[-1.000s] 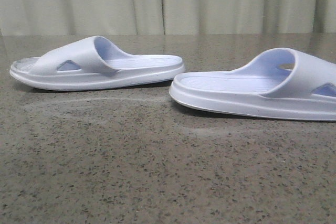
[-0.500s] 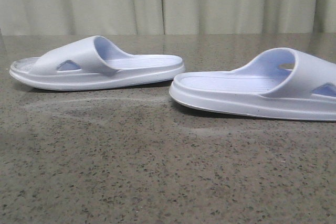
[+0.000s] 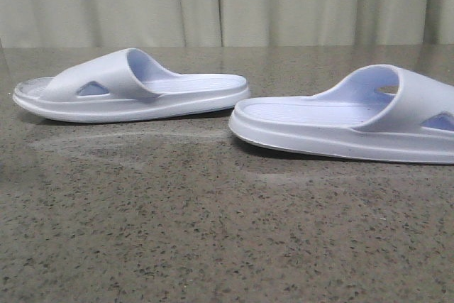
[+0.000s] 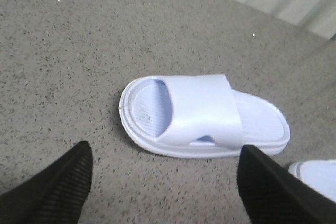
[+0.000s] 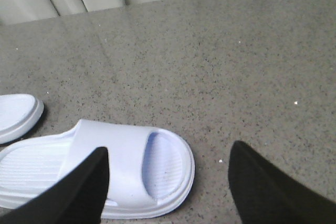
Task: Insert blue slippers together front up
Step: 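Lower the left gripper over the heel of the slipper nearest it, then close the left gripper on the slipper heel and lift it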
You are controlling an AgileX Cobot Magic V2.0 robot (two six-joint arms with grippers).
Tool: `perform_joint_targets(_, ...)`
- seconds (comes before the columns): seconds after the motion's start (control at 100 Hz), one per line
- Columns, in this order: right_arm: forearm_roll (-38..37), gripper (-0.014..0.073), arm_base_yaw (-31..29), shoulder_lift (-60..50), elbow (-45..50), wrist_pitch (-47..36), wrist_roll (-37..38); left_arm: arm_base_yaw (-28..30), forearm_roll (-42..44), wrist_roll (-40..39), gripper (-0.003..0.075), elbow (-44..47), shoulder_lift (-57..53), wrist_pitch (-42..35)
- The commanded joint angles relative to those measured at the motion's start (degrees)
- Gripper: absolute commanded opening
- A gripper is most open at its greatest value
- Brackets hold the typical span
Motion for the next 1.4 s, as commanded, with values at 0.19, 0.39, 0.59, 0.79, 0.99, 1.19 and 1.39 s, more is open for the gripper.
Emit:
perform_joint_targets(0.19,0.28,0.0424,-0.19,0.84,-2.02,-8.51,0.20,-0.31,-12.98,0.02,0.0515,-1.41,8.48,-10.69)
perform_joint_targets(0.39,0.54,0.0424,-0.19,0.84,-2.02,-8.64,0.20,-0.31,-16.74,0.02,0.0515,-2.54,15.22,-12.40)
perform_joint_targets(0.59,0.54,0.0424,-0.19,0.84,-2.02,-8.64,0.20,-0.31,-18.88,0.02,0.0515,-5.43,20.21,-12.16)
perform_joint_targets(0.79,0.54,0.0424,-0.19,0.84,-2.02,-8.74,0.20,-0.31,-19.87,0.02,0.0515,-7.19,23.90,-11.44)
perform_joint_targets(0.99,0.54,0.0424,-0.19,0.84,-2.02,-9.27,0.20,-0.31,-22.14,0.02,0.0509,-7.19,27.90,-10.81)
perform_joint_targets(1.19,0.54,0.0424,-0.19,0.84,-2.02,-9.53,0.20,-0.31,-23.64,0.02,0.0508,-7.40,30.33,-10.44)
perform_joint_targets(1.39,0.54,0.0424,-0.19,0.84,-2.02,-9.75,0.20,-0.52,-23.93,0.02,0.0508,-9.07,32.44,-8.39)
